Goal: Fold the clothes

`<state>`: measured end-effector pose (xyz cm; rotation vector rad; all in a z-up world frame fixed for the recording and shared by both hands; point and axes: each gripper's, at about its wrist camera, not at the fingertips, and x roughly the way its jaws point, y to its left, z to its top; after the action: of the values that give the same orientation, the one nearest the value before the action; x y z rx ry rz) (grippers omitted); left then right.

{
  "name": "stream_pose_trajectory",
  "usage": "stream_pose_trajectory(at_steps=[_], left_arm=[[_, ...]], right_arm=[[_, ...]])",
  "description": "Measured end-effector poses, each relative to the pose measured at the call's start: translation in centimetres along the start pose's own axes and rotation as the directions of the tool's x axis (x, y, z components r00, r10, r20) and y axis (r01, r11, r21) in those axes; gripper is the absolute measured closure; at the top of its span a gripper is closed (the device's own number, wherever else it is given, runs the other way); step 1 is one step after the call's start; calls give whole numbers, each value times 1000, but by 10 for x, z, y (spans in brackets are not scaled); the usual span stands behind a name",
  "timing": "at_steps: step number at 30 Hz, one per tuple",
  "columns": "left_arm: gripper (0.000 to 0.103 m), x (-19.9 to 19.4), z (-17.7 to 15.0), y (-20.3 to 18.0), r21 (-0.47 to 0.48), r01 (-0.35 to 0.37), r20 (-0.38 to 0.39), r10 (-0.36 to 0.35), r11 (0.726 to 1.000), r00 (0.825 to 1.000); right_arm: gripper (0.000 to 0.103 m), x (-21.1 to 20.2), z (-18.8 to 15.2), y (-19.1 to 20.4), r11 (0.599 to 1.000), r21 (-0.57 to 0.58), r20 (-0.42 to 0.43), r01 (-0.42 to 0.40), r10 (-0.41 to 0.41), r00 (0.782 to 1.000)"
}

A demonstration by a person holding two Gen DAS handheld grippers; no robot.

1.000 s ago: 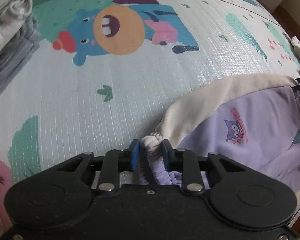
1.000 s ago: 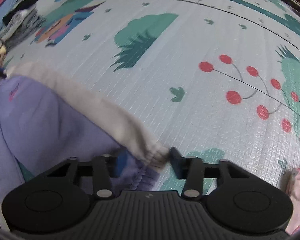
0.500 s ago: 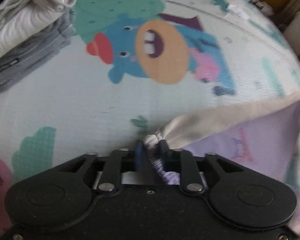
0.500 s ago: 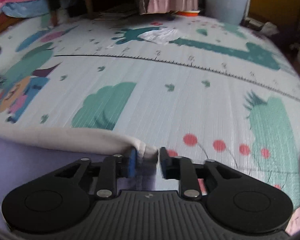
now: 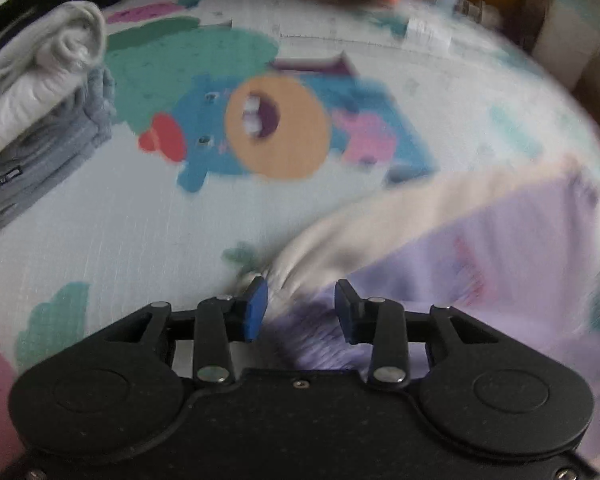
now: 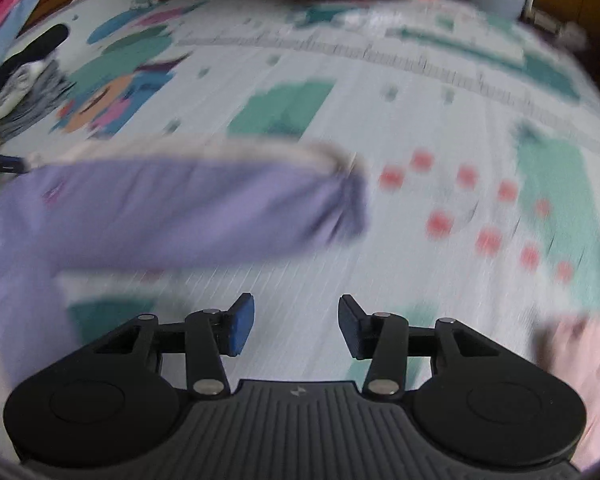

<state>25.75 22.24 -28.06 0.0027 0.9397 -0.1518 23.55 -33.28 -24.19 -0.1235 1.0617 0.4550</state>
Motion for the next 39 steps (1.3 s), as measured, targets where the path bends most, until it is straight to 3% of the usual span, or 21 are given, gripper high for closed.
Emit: stream_pose_trajectory(at_steps=[2,5,13,19,23,26,27,28,29,32,33,35,37,38,39], left_arm=[[68,-10,3,-5,24,-4,3,4,1000,1000],[67,-41,-4,-2,-28,65,36,-64,997,997],[57,-88,-77,13,-211,115,-40,-126,971,991],[55,-95,-119,19,-368,93,-71,-128,925,989],[55,-92,-126,12,-408,114,-75,-158,906,985],[67,-88,-125,8,-417,106,-74,-150,903,986],[75,-87,-125,12,-449,113,-63,-157,886,986],[92,-86,-125,15,-481,119,-51,-163,869,985],[93,-86,-125,19,-507,128,-40,-172,852,984],[98,-96,-128,31,-601,199,19,-235,774,972],[98,-97,-130,34,-613,188,7,-232,768,973],[97,-94,-133,33,-577,137,-70,-216,805,974],[85,-93,-134,32,-539,106,-107,-193,836,975],[79,-96,-132,30,-515,85,-113,-166,853,980],[64,-103,-126,25,-479,48,-104,-110,877,988]], right_arm=[[55,-5,-22,9,999,27,-40,-25,26,999],[55,-18,-55,20,995,73,-68,-67,72,995],[49,-54,-145,22,958,248,-28,-141,153,988],[45,-61,-186,16,909,384,40,-163,160,986],[49,-54,-195,35,922,348,18,-171,176,984],[60,-53,-196,50,952,289,9,-97,99,995],[66,-53,-197,52,957,278,7,-77,78,997],[72,-53,-196,54,961,270,5,-66,67,998],[85,-53,-196,51,960,269,2,-76,78,997],[90,-54,-190,47,965,248,-20,-82,90,996],[90,-55,-189,47,968,234,-29,-87,97,995],[89,-54,-186,47,973,206,-51,-99,112,992],[82,-53,-184,49,979,174,-56,-104,115,992],[70,-54,-183,49,981,167,-57,-98,108,992],[57,-55,-183,48,983,158,-53,-89,98,994]])
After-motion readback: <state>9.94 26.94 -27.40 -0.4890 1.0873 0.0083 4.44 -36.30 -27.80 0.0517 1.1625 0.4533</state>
